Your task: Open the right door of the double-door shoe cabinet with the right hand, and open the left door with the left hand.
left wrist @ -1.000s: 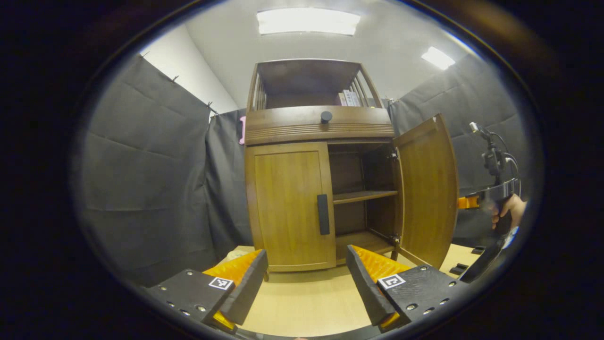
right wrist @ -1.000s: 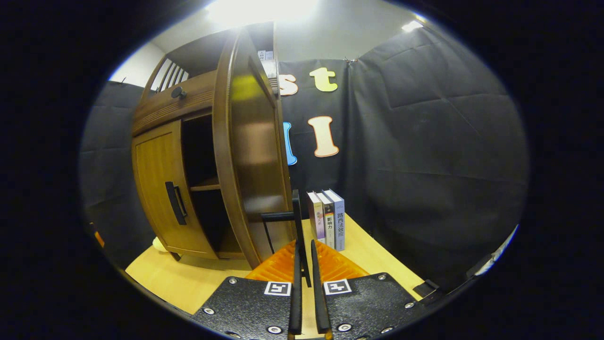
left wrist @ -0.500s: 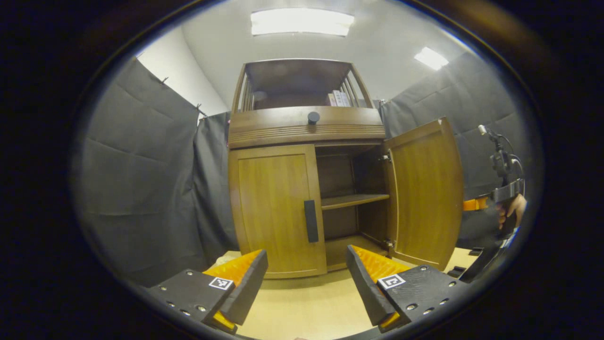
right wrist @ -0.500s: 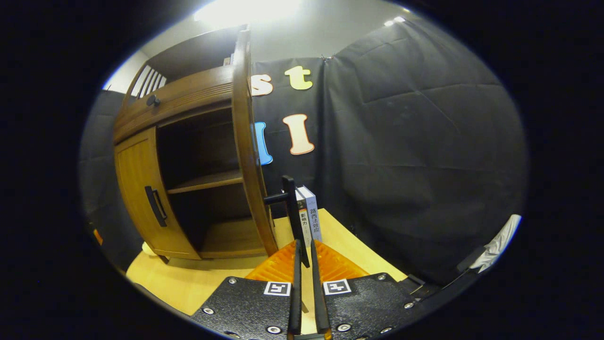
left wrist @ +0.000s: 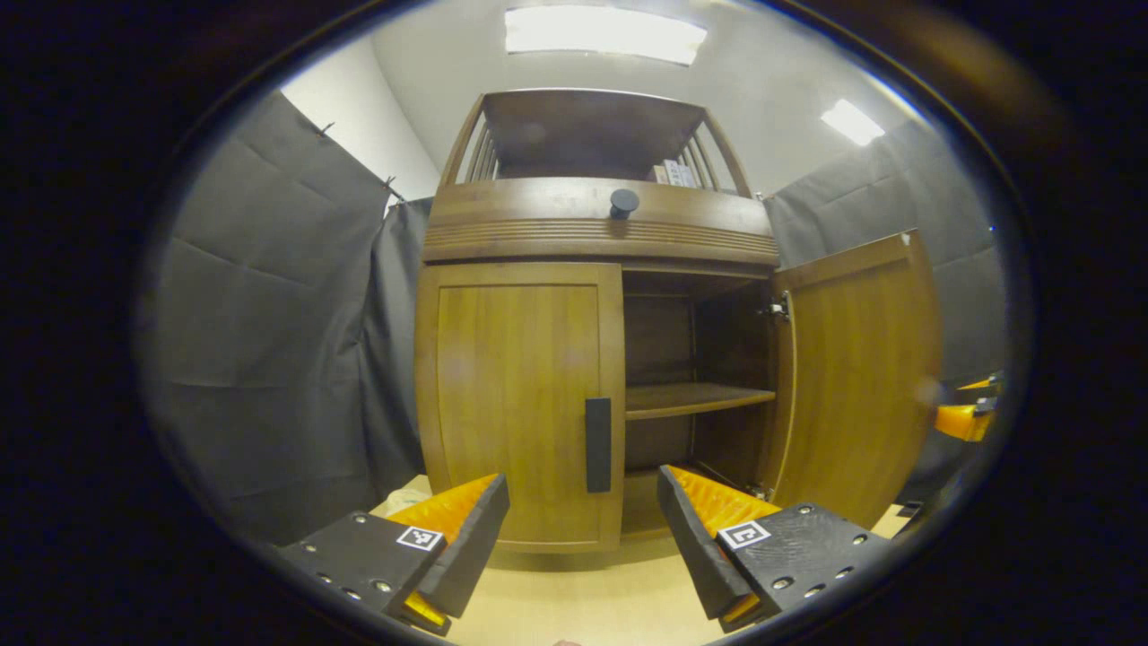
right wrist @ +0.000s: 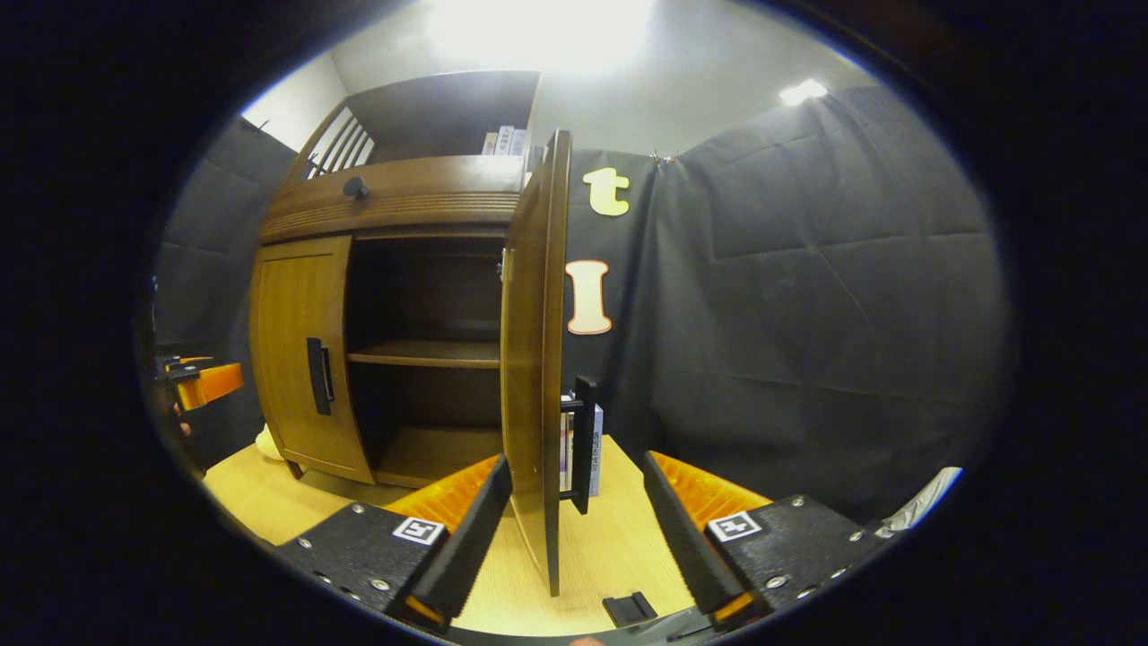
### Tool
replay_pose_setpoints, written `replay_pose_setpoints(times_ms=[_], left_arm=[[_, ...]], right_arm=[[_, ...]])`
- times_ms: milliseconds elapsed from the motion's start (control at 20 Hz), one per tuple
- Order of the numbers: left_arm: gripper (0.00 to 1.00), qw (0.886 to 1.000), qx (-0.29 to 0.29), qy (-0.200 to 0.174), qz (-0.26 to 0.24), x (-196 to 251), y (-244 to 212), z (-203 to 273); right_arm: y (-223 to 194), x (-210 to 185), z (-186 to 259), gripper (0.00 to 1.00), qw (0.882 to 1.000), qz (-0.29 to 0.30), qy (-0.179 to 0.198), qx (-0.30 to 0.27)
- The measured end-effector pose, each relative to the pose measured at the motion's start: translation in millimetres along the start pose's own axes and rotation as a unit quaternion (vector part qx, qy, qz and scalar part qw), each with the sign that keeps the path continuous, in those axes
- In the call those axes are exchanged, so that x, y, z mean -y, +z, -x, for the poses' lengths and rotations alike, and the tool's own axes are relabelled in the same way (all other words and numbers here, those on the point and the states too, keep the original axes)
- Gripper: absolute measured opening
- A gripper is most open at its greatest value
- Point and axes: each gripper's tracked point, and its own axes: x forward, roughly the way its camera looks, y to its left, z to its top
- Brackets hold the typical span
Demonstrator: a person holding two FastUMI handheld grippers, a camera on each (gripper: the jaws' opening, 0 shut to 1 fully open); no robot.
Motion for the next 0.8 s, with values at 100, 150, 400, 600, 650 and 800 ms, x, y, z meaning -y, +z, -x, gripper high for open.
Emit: replay_pose_setpoints(times_ms=[100, 150, 400, 600, 650, 800], left_arm=[[0.95, 1.0, 0.0, 0.003, 0.001, 0, 0, -7], [1.0, 1.0, 0.0, 0.004, 0.001, 0, 0, -10], [0.95, 1.0, -0.008, 0.001, 0.019, -5, -5, -31], [1.0, 1.0, -0.014, 0.0, 0.012, -5, -6, -46], [1.0, 1.0, -0.016, 0.0, 0.005, -8, -8, -47], [1.0, 1.0, -0.025, 0.005, -0.005, -11, -17, -51]], right_arm=[[2, -4, 8, 0.95, 1.0, -0.002, -0.003, 0.009], [1, -8, 11, 0.93, 1.0, -0.006, 0.0, 0.009], [-12, -28, 18, 0.94, 1.0, -0.013, 0.021, -0.009], [-25, -34, 19, 0.96, 0.999, -0.023, 0.03, -0.029], [-27, -35, 18, 0.95, 0.999, -0.025, 0.031, -0.034], [-31, -39, 18, 0.95, 0.998, -0.031, 0.038, -0.043]])
